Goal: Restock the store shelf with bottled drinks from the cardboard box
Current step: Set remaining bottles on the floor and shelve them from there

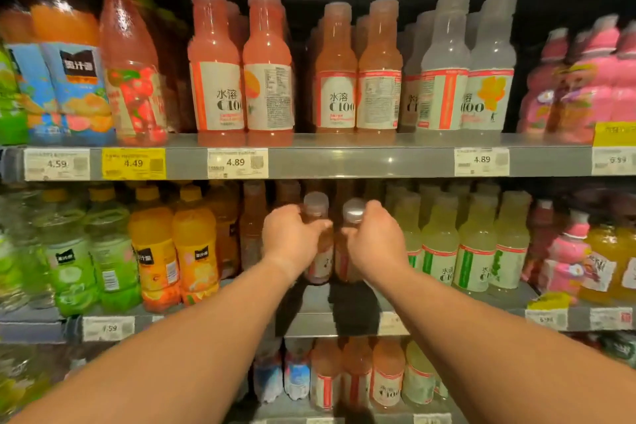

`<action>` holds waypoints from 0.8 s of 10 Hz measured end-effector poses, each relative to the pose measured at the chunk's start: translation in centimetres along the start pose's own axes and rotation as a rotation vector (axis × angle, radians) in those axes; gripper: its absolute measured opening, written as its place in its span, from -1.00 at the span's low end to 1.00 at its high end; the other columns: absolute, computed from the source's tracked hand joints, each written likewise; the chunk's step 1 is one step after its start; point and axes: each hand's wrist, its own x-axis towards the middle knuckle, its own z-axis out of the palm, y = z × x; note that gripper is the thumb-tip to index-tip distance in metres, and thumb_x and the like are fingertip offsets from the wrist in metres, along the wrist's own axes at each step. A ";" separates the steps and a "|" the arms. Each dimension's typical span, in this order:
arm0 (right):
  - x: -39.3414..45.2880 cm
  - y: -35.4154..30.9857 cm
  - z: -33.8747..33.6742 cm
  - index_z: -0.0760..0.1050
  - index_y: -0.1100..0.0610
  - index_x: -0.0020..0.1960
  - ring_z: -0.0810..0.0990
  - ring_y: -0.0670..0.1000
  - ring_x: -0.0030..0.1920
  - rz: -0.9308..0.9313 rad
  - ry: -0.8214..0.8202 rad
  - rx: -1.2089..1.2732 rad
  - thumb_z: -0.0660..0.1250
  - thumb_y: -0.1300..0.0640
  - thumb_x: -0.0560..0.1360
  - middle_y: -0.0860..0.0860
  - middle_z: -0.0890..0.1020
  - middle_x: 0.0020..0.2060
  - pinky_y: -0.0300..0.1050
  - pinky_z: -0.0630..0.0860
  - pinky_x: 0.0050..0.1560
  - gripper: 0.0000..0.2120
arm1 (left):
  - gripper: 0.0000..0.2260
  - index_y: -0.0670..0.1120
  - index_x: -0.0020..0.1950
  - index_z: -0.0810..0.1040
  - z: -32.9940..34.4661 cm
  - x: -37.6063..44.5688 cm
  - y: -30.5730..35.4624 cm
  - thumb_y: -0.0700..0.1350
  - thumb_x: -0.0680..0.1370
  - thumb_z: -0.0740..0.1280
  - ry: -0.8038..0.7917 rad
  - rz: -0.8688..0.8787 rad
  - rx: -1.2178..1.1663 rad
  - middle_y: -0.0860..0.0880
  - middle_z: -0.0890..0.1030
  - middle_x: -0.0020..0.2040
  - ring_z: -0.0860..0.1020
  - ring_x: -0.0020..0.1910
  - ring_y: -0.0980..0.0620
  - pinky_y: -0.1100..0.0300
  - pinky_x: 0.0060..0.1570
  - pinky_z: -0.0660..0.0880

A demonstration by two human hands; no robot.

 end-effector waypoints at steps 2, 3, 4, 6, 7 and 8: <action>5.9 -1.5 2.0 0.57 0.17 0.18 0.54 0.18 0.21 -0.072 -0.316 -0.455 0.21 0.22 0.59 0.09 0.58 0.16 0.02 0.49 0.15 -0.76 | -0.74 -0.24 0.15 0.59 1.3 4.1 1.0 -0.17 0.64 0.15 -0.200 0.035 0.496 -0.17 0.61 0.13 0.56 0.17 -0.15 0.09 0.04 0.44; 8.5 -0.5 3.4 0.52 0.09 0.29 0.48 0.18 0.29 -0.006 -0.391 -0.445 0.25 0.16 0.57 0.09 0.52 0.27 0.07 0.44 0.29 -0.70 | -0.74 -0.23 0.25 0.54 2.4 4.7 1.2 -0.21 0.64 0.15 -0.285 0.070 0.655 -0.16 0.56 0.23 0.52 0.19 -0.14 0.12 0.08 0.40; 9.6 0.9 4.0 0.52 0.08 0.29 0.49 0.16 0.28 0.026 -0.391 -0.452 0.26 0.12 0.57 0.09 0.53 0.27 0.06 0.44 0.28 -0.70 | -0.78 -0.22 0.22 0.53 3.1 5.1 1.8 -0.23 0.63 0.20 -0.291 0.051 0.704 -0.14 0.55 0.21 0.51 0.06 -0.11 0.10 0.11 0.41; 10.1 1.1 4.9 0.56 0.08 0.16 0.60 0.12 0.07 -0.071 -0.011 -0.324 0.31 0.05 0.54 0.09 0.61 0.07 -0.04 0.53 0.00 -0.77 | -0.86 -0.20 0.06 0.56 4.0 5.7 1.5 -0.18 0.61 0.25 -0.209 0.065 0.629 -0.17 0.58 0.17 0.56 0.10 -0.16 0.05 0.07 0.46; 9.9 0.9 4.7 0.56 0.08 0.16 0.61 0.12 0.06 -0.052 -0.033 -0.285 0.32 0.05 0.54 0.09 0.62 0.07 -0.04 0.56 0.03 -0.77 | -0.89 -0.12 0.01 0.54 4.0 5.8 1.9 -0.20 0.60 0.22 -0.078 0.151 0.564 -0.13 0.60 0.09 0.58 0.06 -0.13 0.06 0.10 0.49; 9.3 0.9 3.8 0.54 0.12 0.22 0.58 0.13 0.14 -0.020 -0.128 -0.307 0.32 0.09 0.54 0.11 0.59 0.15 -0.01 0.55 0.13 -0.73 | -0.85 -0.18 0.12 0.53 3.7 5.5 1.5 -0.21 0.62 0.20 -0.204 0.103 0.615 -0.15 0.57 0.17 0.55 0.16 -0.16 0.04 0.14 0.46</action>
